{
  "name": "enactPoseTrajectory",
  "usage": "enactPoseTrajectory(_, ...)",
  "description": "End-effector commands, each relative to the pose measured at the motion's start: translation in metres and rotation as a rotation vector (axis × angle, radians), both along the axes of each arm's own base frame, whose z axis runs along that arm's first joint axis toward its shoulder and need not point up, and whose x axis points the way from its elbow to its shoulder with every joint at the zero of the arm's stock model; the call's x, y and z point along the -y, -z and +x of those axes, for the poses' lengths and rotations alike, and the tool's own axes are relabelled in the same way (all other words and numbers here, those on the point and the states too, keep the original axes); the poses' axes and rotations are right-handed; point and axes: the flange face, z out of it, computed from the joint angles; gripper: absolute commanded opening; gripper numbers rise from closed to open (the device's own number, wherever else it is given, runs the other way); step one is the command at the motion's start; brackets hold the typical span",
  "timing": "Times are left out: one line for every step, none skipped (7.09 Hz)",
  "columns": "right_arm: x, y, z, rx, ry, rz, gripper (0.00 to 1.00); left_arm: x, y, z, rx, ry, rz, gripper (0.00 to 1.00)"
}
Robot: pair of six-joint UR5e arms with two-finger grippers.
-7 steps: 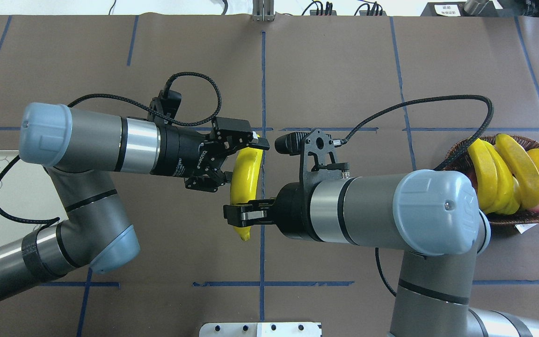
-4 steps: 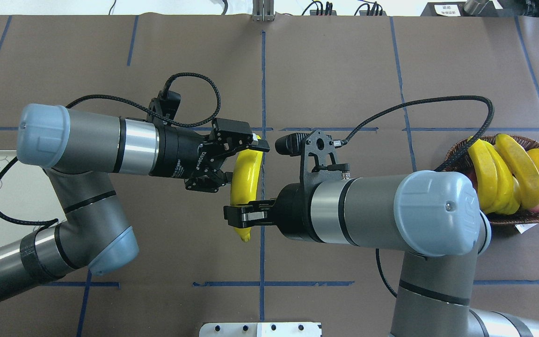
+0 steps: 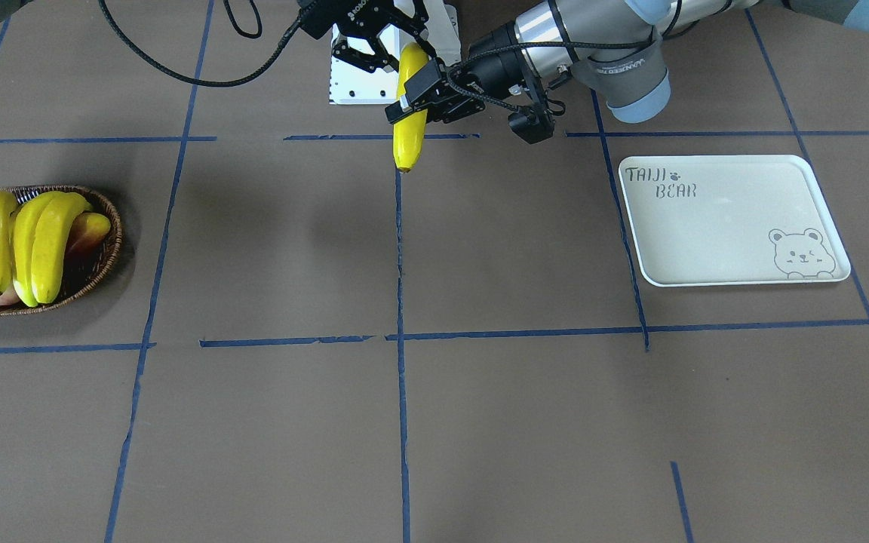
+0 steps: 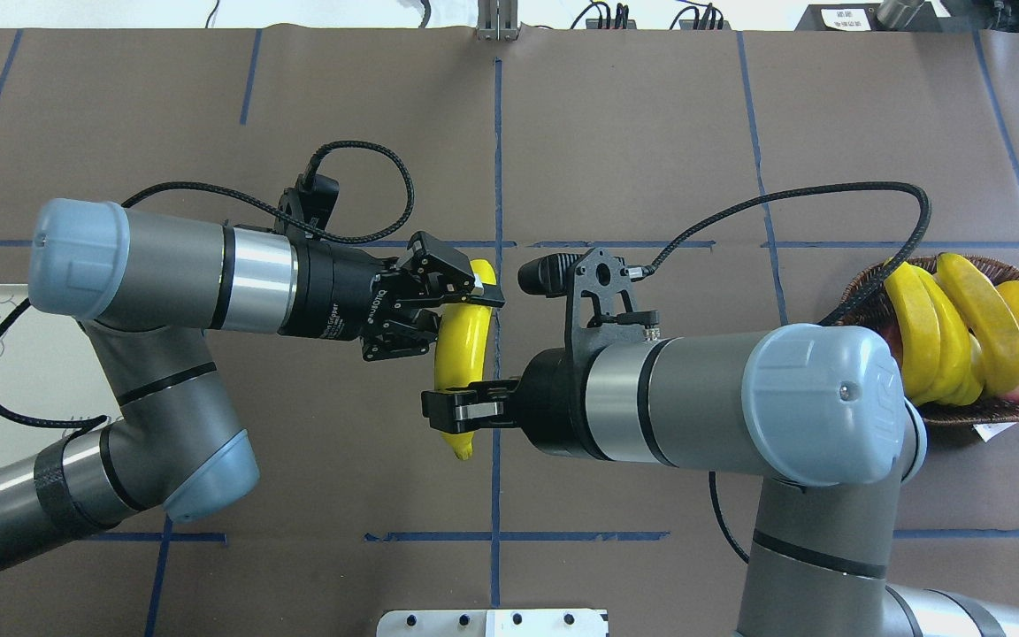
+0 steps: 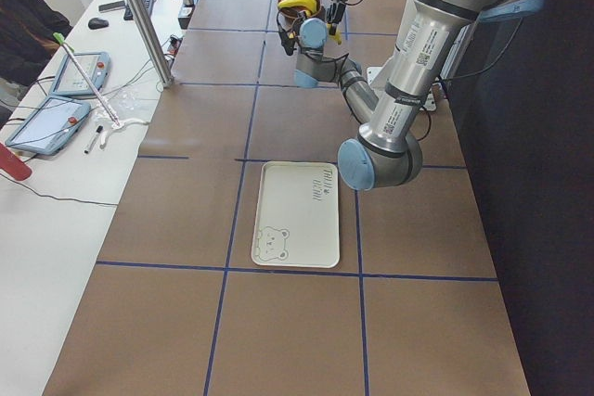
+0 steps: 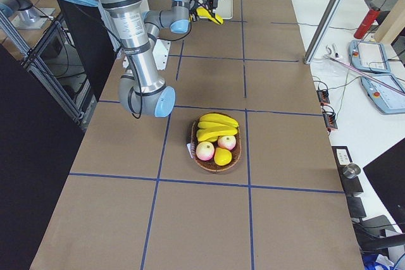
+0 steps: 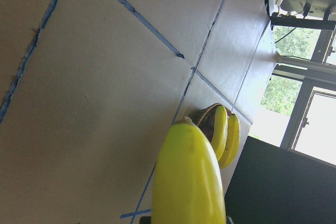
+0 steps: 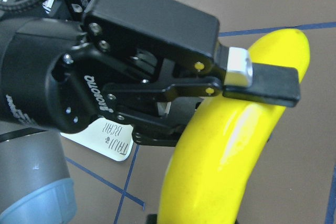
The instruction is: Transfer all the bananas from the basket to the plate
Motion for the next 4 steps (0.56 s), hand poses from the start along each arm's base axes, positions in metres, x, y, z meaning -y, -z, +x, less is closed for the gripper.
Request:
enactPoseTrajectory(0.0002,0.0009,0.0011,0.002,-0.003,-0.002,1.0,-0.0005,-0.0003,0.0,0.001,-0.004,-0.001,0.0)
enactPoseTrajectory(-0.0005,0.0015,0.0028,0.005,-0.002,-0.001,1.0,-0.0005,-0.0011,0.0,0.003,-0.003,0.0,0.0)
enactPoseTrajectory(-0.0004,0.0015,0.0028,0.005,-0.003,-0.001,1.0,-0.0004,-0.0012,0.0002,0.004,-0.003,-0.001,0.0)
enactPoseTrajectory(0.0006,0.002,0.0043,0.007,-0.004,0.001,1.0,-0.0003,-0.0013,0.0003,0.005,-0.003,-0.002,0.0)
